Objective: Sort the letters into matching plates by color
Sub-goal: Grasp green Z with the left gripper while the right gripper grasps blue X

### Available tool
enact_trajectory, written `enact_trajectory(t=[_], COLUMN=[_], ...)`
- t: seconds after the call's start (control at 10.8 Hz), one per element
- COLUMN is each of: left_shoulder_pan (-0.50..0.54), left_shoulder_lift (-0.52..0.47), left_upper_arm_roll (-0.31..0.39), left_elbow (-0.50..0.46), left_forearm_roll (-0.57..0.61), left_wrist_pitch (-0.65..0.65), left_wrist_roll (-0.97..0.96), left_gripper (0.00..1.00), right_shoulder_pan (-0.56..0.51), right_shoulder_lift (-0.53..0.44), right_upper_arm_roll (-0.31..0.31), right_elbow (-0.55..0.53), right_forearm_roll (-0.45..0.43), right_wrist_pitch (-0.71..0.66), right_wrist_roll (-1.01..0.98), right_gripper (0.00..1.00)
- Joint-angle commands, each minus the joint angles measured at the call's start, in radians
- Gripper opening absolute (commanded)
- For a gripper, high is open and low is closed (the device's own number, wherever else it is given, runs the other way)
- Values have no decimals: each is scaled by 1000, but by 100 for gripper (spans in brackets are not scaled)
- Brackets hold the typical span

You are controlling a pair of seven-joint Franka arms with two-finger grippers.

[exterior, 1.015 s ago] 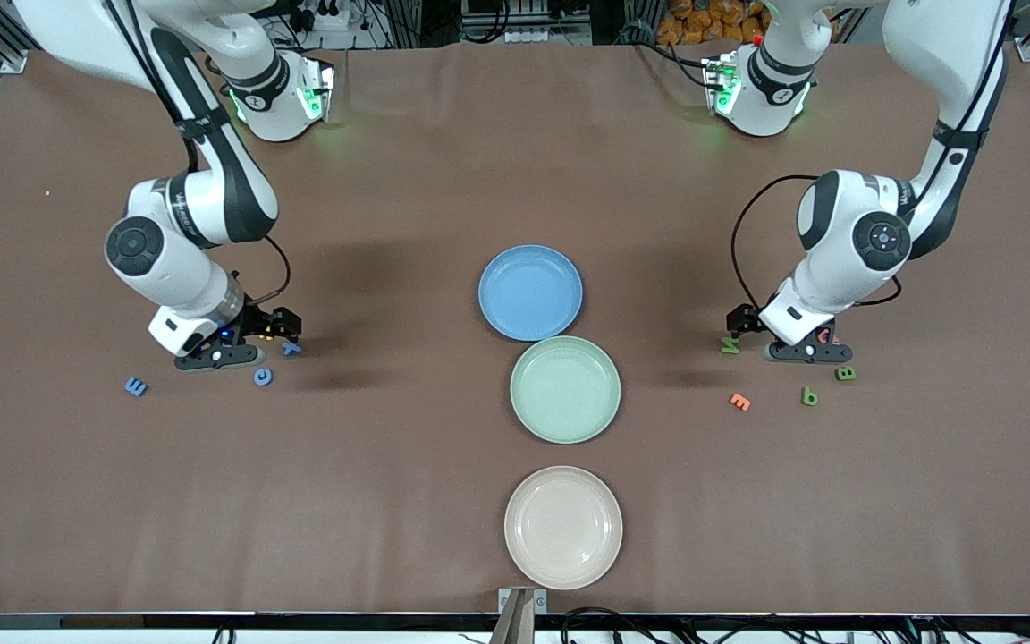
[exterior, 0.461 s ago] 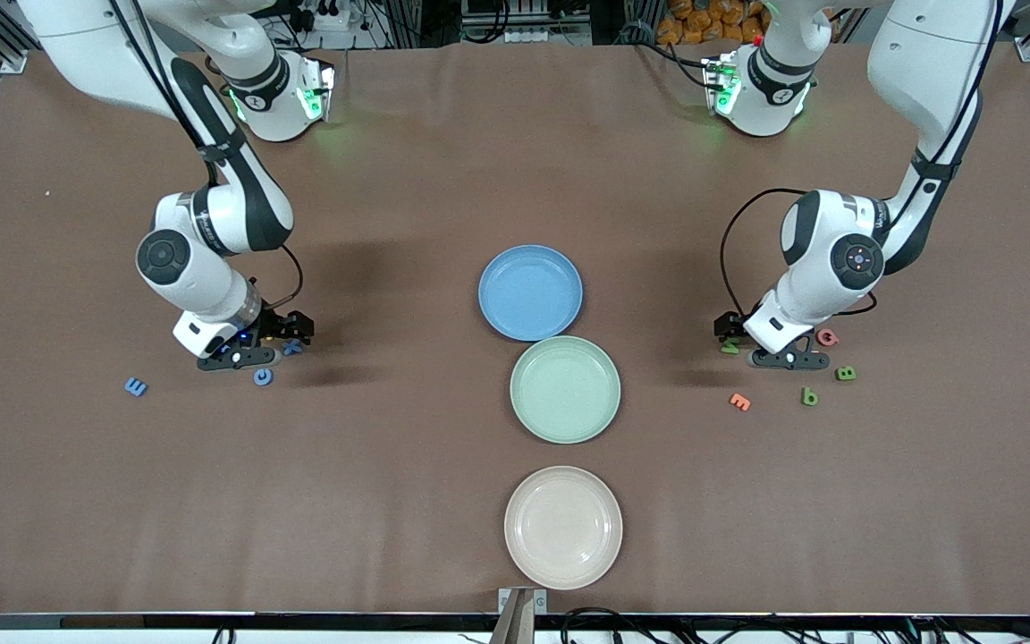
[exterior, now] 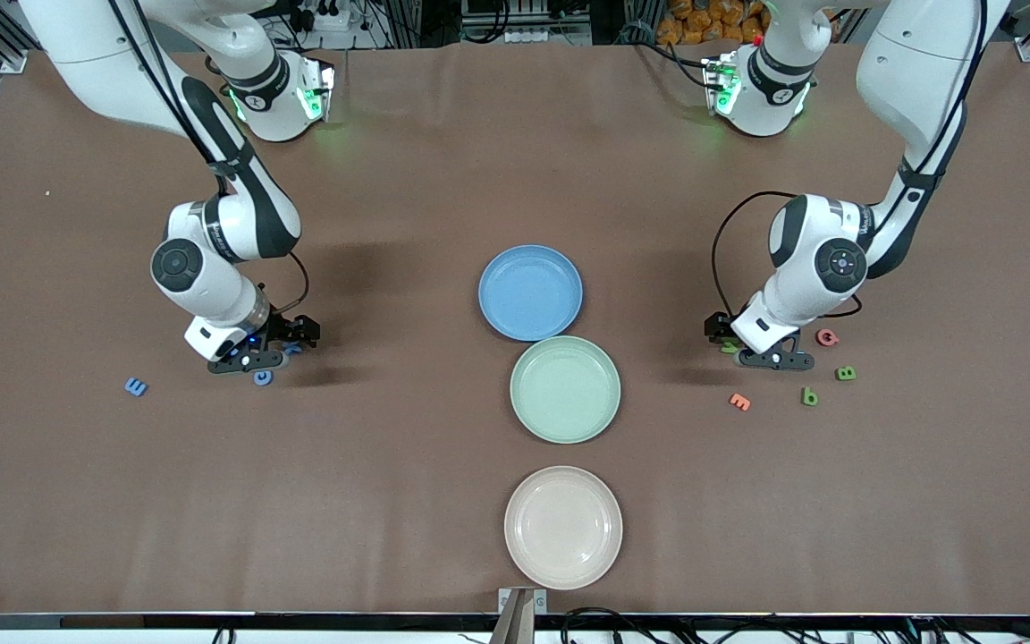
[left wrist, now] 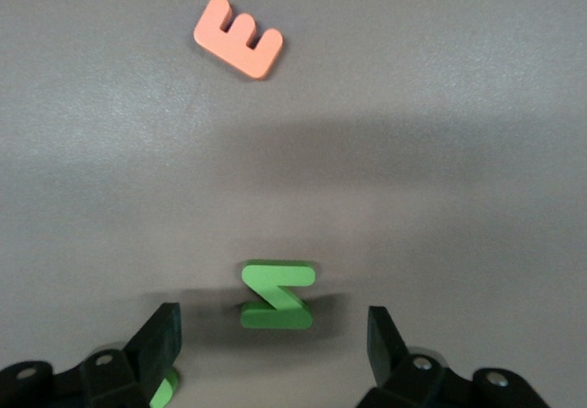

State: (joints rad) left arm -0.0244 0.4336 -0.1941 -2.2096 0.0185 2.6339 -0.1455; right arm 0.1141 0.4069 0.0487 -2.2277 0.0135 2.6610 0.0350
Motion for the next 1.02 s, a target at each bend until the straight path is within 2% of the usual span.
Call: enact_trajectory(t=[0.0,0.09,0.28,0.46,0.55,0.74,0.83,0.92], left_shoulder_pan=[-5,-5,-5,-6,-6,-6,-6,-8], left_shoulder_lift=[8,10,13,17,17,22,22,22], left_upper_arm_roll=[1,2,2,2,2,2,2,2], left_elbow=[-7,-5,-7,-5,-4,-2,-1,1], left_forearm_roll=[-15,-15,-14,-12,-12,-12,-12,-12], left_wrist_pitch=[27,28,29,29,29,29,29,29], left_wrist_roll=[20,20,20,20,20,20,20,20], left_gripper=[88,86,75,70,62,36,18,5], right_shoulder_pan=[-8,-8,-8,-8,-8,-8,-8,-8], right_shoulder_lift=[6,12,19,21,21,21,23,24], right_upper_arm_roll=[5,5,5,3,3,5,4,3], right_elbow=[-15,-15,-15,-21,-24,-24,-24,-24], right_forearm_roll=[-14,-14,-15,-15,-17,-17,-17,-17], right_wrist_pitch=[30,37,48,53,53,53,54,54], right_wrist_roll=[3,3,3,3,3,3,3,3], right_gripper=[100,100,100,98,96,90,86,84])
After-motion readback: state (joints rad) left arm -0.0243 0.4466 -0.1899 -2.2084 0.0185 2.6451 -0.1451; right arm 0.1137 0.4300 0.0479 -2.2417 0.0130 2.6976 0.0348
